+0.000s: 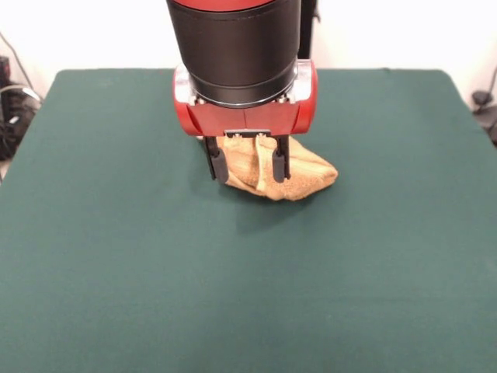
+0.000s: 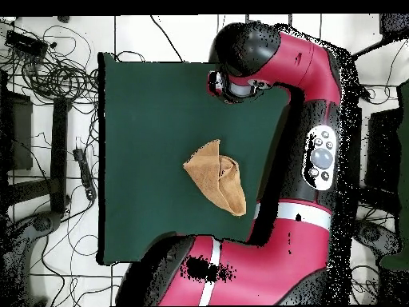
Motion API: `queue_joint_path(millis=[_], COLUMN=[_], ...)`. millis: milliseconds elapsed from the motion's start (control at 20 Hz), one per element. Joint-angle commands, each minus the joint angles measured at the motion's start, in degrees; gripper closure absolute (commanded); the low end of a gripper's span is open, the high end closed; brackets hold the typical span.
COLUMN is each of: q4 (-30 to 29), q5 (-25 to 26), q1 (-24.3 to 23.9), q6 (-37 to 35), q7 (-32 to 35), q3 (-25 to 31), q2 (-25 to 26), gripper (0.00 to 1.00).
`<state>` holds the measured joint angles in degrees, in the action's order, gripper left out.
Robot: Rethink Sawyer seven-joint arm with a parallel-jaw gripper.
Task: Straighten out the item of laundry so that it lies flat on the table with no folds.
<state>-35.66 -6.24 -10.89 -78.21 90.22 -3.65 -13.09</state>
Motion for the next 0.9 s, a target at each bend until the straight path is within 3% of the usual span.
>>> queue_joint_path(millis=[50, 400, 900], q4=[-6.8, -4.7, -5.9], q5=[-1.9, -2.4, -2.4], q1=[2.6, 3.4, 3.6], q6=[0.4, -0.6, 0.0], q7=[10.5, 12.6, 12.3], q3=[4.1, 4.2, 3.9], q2=[-0.8, 0.3, -0.3], gripper=[0.00, 0.00, 0.00])
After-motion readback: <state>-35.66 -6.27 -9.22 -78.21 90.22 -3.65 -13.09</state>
